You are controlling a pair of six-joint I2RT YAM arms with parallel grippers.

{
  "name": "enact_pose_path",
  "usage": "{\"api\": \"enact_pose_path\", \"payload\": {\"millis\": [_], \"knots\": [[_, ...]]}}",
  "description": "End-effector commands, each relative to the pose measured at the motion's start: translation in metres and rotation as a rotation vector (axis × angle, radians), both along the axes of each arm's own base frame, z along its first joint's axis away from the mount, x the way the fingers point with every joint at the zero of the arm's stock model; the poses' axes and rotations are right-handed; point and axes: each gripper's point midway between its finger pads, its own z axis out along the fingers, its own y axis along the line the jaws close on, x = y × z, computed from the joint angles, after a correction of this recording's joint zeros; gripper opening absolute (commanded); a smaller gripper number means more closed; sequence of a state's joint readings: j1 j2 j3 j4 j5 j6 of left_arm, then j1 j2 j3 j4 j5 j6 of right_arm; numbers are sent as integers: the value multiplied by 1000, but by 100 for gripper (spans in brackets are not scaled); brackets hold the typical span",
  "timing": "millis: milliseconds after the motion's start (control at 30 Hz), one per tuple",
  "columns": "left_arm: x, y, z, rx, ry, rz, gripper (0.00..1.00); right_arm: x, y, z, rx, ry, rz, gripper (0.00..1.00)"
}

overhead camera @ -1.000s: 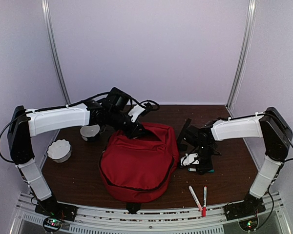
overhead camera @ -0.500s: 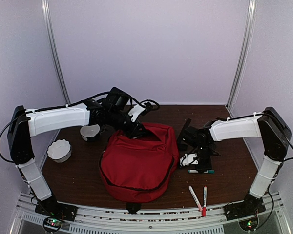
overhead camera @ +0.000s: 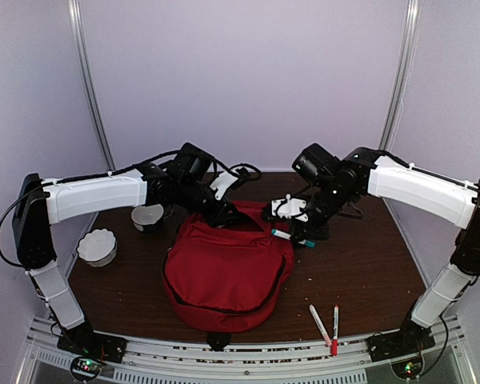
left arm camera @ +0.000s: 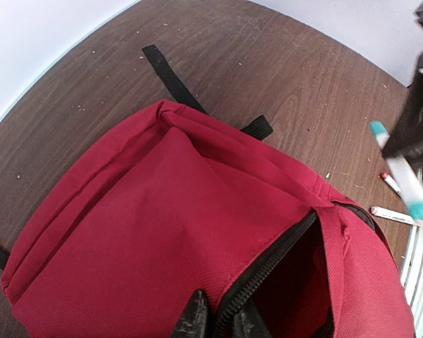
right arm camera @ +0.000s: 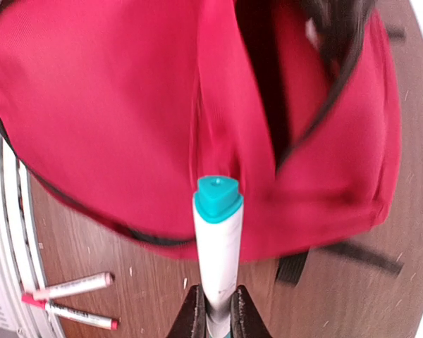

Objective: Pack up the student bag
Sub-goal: Place the pen in the lower front pocket of the bag.

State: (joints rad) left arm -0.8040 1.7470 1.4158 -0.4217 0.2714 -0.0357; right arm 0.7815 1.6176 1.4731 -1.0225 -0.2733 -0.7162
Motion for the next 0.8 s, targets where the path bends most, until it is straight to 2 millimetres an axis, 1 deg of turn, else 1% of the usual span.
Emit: {"api": "enact_pose_path", "payload": {"millis": [0, 133, 233, 300, 433, 533, 667, 767], "knots": [[2, -12, 13, -46, -13, -21, 13, -8, 62, 38, 152, -67, 105, 8], [1, -12, 14, -48, -11, -23, 13, -5, 98, 59, 204, -213, 167, 8], [1, -12, 15, -48, -12, -23, 13, 0, 115, 68, 248, -288, 198, 8], [1, -12, 16, -50, -15, -21, 13, 3, 124, 68, 268, -297, 207, 7], [1, -12, 18, -50, -18, -22, 13, 11, 134, 54, 259, -316, 226, 7], [1, -11, 19, -50, -23, -19, 13, 20, 135, 45, 247, -357, 215, 7], [1, -11, 18, -48, -22, -19, 13, 25, 137, 32, 222, -398, 247, 7], [1, -11, 17, -47, -17, -22, 13, 30, 137, 26, 211, -410, 232, 11]]}}
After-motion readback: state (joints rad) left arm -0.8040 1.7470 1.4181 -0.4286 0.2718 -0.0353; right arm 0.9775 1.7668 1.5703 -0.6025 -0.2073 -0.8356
